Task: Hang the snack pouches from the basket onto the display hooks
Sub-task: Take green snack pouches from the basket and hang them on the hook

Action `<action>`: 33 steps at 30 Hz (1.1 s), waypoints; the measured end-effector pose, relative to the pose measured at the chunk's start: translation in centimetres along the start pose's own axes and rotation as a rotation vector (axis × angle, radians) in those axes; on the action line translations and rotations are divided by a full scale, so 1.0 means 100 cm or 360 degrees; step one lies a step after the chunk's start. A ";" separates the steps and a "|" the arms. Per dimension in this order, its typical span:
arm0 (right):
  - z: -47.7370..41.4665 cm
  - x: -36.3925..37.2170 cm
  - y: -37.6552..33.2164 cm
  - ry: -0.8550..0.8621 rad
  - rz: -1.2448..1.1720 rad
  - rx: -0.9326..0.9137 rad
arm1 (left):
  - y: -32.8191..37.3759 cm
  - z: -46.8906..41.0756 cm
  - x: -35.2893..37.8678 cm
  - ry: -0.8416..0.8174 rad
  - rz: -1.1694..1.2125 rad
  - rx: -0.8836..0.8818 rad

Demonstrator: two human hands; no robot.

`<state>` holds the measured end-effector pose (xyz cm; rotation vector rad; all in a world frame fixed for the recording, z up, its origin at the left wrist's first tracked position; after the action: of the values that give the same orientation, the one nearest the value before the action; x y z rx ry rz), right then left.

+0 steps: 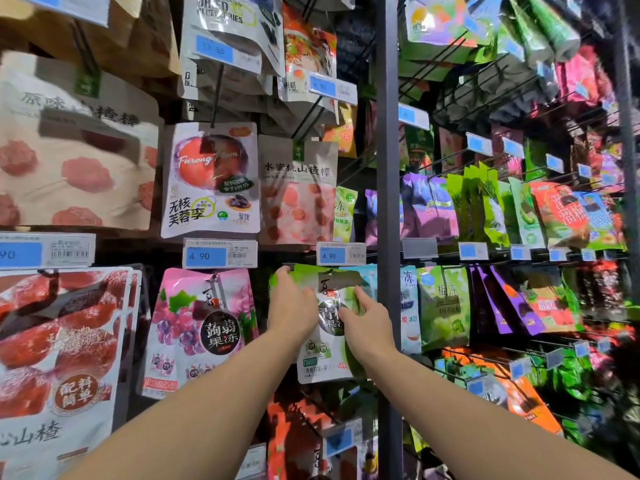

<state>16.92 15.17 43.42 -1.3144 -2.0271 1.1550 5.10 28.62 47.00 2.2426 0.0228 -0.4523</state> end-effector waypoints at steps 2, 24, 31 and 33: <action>0.001 0.000 -0.002 0.0003 0.0000 -0.0017 | 0.001 0.002 0.000 0.0022 0.0024 0.0003; 0.001 0.054 0.074 -0.0397 0.0334 0.0133 | -0.064 0.036 0.032 -0.0052 -0.0763 0.0250; -0.018 0.068 0.084 -0.0479 0.0287 0.0155 | -0.083 0.014 0.056 -0.0211 -0.0639 0.0057; -0.021 0.075 0.085 -0.0518 0.0242 0.0145 | -0.085 0.011 0.060 -0.0236 -0.0638 0.0051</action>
<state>19.57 24.38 36.97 -1.3231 -2.0918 1.6016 8.94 32.64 38.14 2.2308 0.3957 -0.8373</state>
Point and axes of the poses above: each hand's wrist, its own z-axis away from the middle knuckle, its own x-axis out of the palm, y = z × x, the point moved 9 cm from there along -z, towards the middle knuckle, and after that the axes turned 7 degrees about -z, right-handed, at the moved point
